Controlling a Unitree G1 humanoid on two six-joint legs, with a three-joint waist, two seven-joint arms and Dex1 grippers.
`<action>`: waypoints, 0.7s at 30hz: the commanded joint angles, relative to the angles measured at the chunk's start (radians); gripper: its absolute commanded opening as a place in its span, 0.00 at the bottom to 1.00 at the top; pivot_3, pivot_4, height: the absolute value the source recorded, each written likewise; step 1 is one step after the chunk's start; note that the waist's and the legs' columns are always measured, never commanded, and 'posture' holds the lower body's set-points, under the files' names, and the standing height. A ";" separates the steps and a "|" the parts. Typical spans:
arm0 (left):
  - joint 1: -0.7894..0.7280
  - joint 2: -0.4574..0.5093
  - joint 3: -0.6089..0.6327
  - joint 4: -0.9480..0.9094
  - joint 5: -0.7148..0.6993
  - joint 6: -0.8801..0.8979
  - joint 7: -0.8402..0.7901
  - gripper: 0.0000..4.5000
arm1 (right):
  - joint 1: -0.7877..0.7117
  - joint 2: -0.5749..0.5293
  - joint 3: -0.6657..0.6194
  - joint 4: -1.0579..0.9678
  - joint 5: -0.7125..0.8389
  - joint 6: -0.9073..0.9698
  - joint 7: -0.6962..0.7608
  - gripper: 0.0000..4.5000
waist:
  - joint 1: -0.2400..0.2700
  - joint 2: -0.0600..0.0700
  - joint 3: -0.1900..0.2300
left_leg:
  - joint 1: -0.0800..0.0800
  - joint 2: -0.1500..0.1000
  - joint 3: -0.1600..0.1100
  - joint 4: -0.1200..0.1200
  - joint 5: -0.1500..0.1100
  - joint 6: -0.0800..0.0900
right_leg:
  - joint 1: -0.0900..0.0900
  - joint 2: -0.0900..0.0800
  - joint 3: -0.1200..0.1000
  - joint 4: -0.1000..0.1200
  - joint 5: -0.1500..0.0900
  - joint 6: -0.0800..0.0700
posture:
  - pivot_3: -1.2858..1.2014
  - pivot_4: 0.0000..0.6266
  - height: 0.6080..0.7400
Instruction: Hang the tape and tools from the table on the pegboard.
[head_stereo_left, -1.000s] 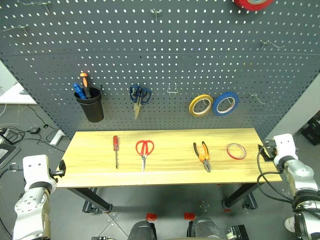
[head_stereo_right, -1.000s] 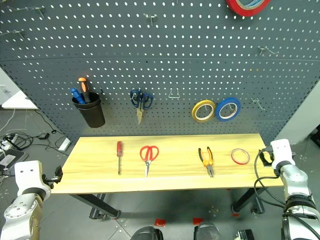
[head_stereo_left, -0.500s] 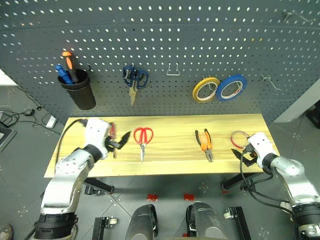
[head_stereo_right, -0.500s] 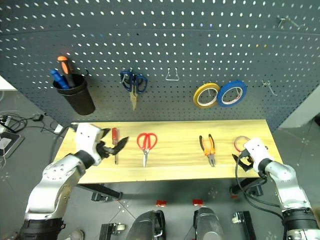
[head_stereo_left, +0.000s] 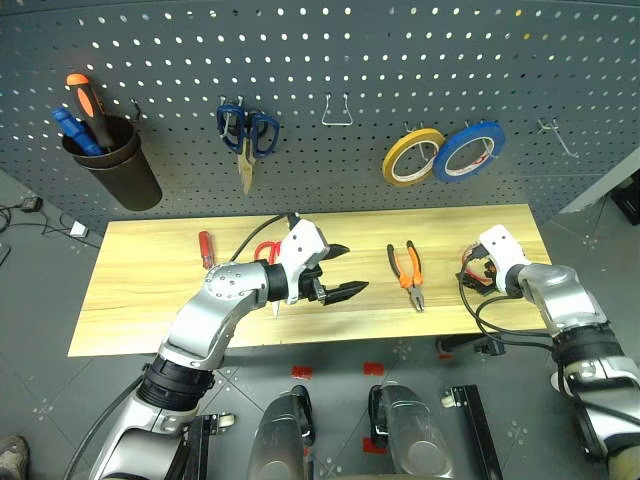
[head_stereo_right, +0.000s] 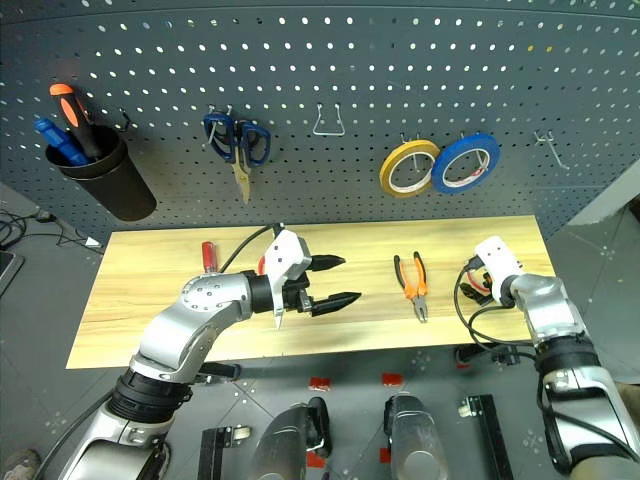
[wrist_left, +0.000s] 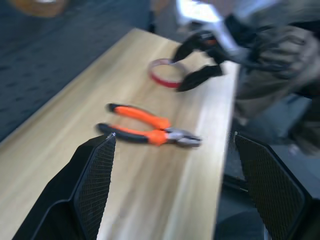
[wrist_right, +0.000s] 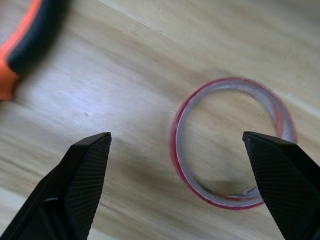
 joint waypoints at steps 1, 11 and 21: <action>-0.013 -0.018 -0.033 -0.026 0.011 -0.032 -0.022 0.89 | -0.099 0.008 0.043 0.194 -0.051 -0.071 0.036 0.96 | -0.001 0.000 0.002 | 0.000 0.000 0.000 0.000 0.000 0.000 | 0.000 0.000 0.000 0.000 0.000 0.000 | 0.42 0.55 1.00; 0.037 -0.008 -0.094 -0.039 0.073 -0.178 -0.083 0.89 | -0.225 0.053 0.126 0.457 -0.142 -0.151 0.098 0.28 | 0.000 -0.001 0.005 | 0.000 0.000 0.000 0.001 0.000 0.000 | 0.000 0.000 0.000 0.001 0.000 0.000 | 0.43 0.54 1.00; -0.047 -0.138 -0.020 -0.096 -0.029 -0.062 0.009 0.89 | 0.072 -0.042 -0.127 -0.222 -0.019 -0.026 -0.038 0.01 | 0.025 0.000 0.005 | -0.002 0.000 -0.002 0.005 0.000 0.000 | 0.001 -0.002 -0.002 0.003 0.001 0.002 | 0.43 0.52 1.00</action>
